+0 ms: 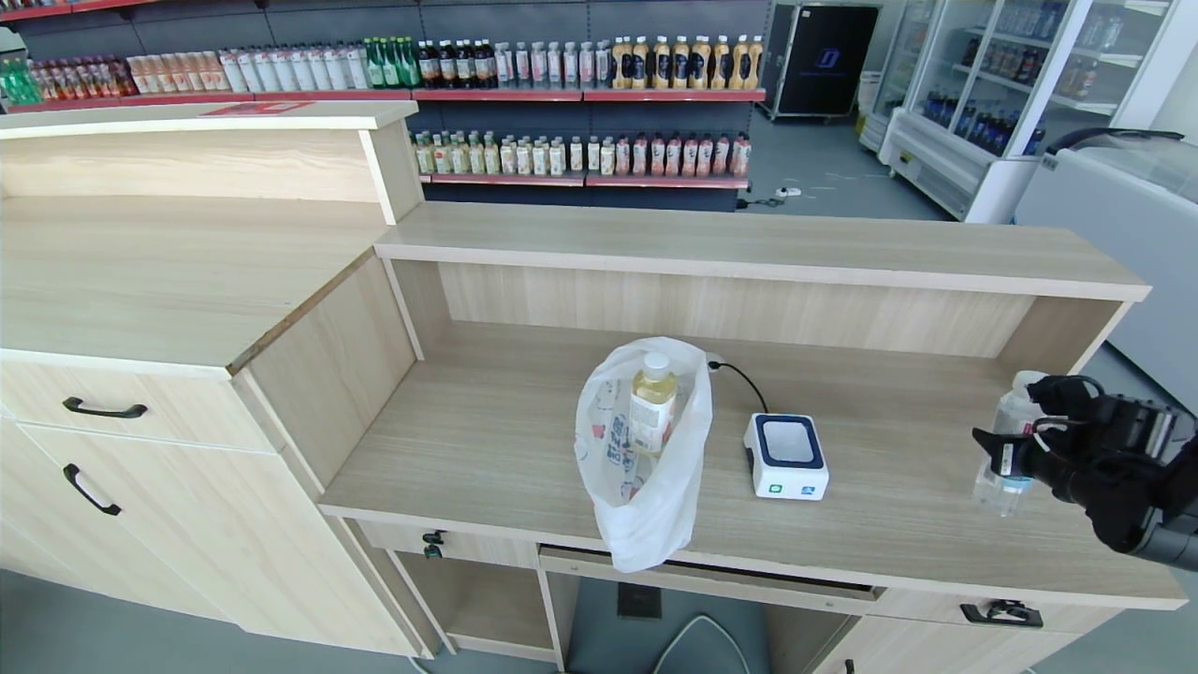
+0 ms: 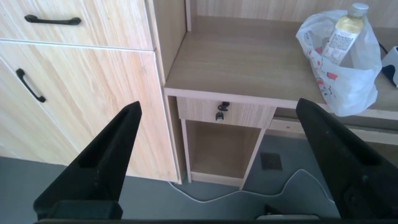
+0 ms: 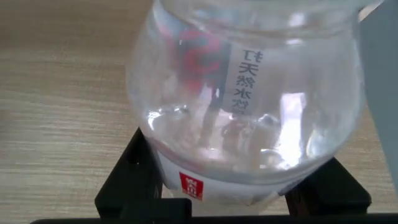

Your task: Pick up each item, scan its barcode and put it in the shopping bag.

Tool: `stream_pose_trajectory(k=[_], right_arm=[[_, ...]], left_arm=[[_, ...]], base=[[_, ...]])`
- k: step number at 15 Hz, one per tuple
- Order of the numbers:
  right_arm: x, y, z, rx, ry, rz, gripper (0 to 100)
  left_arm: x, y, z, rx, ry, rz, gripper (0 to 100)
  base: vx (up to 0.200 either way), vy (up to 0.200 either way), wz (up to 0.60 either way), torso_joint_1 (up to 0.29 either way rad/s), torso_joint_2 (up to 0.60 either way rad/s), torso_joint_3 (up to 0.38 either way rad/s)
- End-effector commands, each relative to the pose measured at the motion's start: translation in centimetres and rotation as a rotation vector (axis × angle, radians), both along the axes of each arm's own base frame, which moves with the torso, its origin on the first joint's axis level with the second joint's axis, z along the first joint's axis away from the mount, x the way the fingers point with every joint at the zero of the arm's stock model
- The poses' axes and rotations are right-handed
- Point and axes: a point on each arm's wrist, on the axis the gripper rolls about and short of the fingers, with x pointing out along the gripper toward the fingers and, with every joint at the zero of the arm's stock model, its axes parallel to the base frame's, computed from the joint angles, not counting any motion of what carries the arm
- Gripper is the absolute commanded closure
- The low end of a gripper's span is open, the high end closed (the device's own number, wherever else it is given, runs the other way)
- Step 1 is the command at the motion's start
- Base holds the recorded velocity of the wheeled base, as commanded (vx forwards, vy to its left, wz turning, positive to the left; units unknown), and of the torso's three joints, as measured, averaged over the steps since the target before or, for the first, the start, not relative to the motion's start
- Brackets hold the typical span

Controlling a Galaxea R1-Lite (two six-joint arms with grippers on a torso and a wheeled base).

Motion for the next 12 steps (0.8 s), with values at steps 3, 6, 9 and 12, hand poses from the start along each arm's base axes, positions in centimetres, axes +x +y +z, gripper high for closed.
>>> stream_pose_trajectory(k=[3,6,9,12], right_arm=[[-6.7,7.7,15.3,0.356,0.056,0.113,100],[-10.0,10.4,18.6,0.438,0.051,0.343,100],[-13.5,13.7,21.5,0.508,0.037,0.642,100],[-16.2,17.3,23.1,0.517,0.068,0.830,100]], left_arm=[[0.0,0.0,0.0,0.000,-0.001,0.000,0],[0.0,0.0,0.0,0.000,-0.001,0.000,0],[0.0,0.0,0.0,0.000,-0.001,0.000,0],[0.0,0.0,0.0,0.000,-0.001,0.000,0]], base=[[0.000,0.000,0.00,0.000,0.00,0.000],[0.000,0.000,0.00,0.000,0.00,0.000],[0.000,0.000,0.00,0.000,0.00,0.000],[0.000,0.000,0.00,0.000,0.00,0.000]])
